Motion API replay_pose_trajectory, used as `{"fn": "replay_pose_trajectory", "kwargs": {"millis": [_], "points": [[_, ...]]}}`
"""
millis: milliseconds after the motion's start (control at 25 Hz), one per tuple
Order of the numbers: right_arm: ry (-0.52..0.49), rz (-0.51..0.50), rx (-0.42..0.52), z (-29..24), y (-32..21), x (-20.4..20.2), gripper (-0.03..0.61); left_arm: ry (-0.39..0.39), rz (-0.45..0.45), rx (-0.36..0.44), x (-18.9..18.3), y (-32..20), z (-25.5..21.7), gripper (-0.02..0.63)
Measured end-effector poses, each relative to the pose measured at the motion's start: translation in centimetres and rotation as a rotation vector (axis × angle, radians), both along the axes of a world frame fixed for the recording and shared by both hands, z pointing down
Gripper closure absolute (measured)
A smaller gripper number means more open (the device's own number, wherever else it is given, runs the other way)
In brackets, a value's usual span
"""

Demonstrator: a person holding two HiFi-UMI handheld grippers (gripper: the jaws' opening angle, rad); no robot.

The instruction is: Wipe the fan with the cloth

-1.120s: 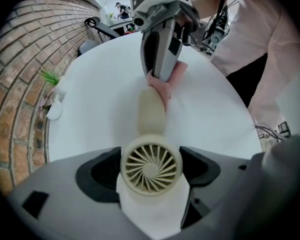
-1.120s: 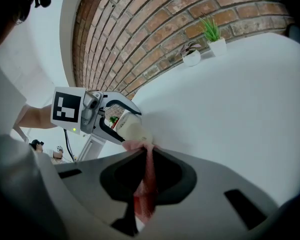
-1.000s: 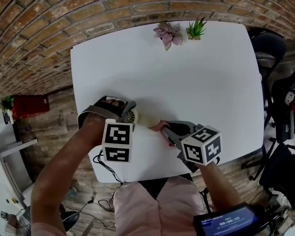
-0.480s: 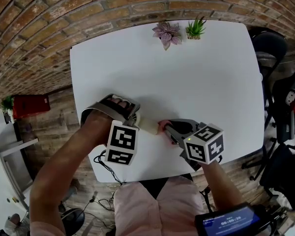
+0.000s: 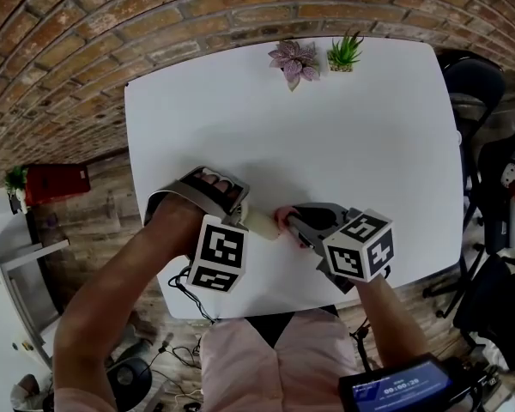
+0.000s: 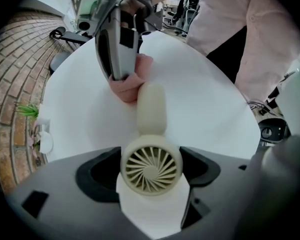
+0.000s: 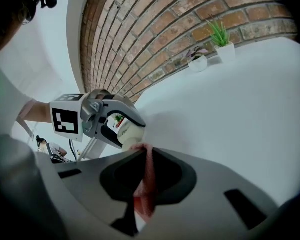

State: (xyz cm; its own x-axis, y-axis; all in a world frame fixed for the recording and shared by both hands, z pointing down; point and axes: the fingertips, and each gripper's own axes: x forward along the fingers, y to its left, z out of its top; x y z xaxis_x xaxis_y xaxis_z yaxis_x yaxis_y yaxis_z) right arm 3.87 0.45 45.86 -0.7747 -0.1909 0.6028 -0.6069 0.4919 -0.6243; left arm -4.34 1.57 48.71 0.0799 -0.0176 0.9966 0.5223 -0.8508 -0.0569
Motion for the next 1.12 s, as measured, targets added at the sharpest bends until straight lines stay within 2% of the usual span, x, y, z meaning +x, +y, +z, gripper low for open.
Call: {"fn": "replay_pose_trajectory", "kwargs": {"millis": [320, 640, 840, 1120], "points": [[-0.060, -0.111, 0.028, -1.1, -1.7, -1.6, 0.543, -0.019, 0.010, -0.003, 0.0, 0.1, 0.1, 0.239], [-0.037, -0.396, 0.057, -0.7, -0.4, -3.4, 0.543, -0.029, 0.023, 0.001, 0.0, 0.0, 0.1, 0.239], [-0.029, -0.577, 0.150, -1.0, 0.4, -3.4, 0.543, -0.038, 0.027, -0.004, 0.0, 0.2, 0.2, 0.239], [-0.057, -0.688, 0.259, -1.7, 1.0, -4.1, 0.543, -0.058, 0.051, -0.015, 0.0, 0.3, 0.2, 0.239]]}}
